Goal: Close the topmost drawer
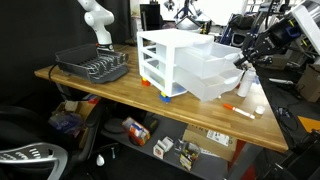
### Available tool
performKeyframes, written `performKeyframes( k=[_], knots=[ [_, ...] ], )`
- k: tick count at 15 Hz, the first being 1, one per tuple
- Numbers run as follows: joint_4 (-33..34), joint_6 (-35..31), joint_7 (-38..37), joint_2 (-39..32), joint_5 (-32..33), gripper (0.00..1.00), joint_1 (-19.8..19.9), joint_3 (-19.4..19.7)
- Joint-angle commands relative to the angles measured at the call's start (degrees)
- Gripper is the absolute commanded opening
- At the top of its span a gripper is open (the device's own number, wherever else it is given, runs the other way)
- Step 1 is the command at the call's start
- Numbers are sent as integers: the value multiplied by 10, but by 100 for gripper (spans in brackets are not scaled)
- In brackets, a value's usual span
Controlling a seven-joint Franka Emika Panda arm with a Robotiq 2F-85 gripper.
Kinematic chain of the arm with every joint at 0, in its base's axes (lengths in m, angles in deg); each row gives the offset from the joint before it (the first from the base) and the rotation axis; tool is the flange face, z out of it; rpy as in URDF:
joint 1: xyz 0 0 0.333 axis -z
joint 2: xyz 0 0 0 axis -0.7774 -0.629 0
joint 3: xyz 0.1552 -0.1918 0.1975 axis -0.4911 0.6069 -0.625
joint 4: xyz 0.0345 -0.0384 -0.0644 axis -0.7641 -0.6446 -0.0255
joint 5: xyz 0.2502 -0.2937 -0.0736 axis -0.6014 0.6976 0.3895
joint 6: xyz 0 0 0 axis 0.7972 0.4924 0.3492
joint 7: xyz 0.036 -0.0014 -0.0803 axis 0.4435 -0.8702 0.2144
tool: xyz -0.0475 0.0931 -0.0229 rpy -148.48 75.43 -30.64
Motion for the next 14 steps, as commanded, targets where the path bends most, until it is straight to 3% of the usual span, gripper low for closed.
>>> performKeyframes(
  k=[1,14],
  knots=[
    [4,-9,29,-11,-31,0,-1,-18],
    [53,-87,53,-67,-8,0,-8,-61]
  ],
)
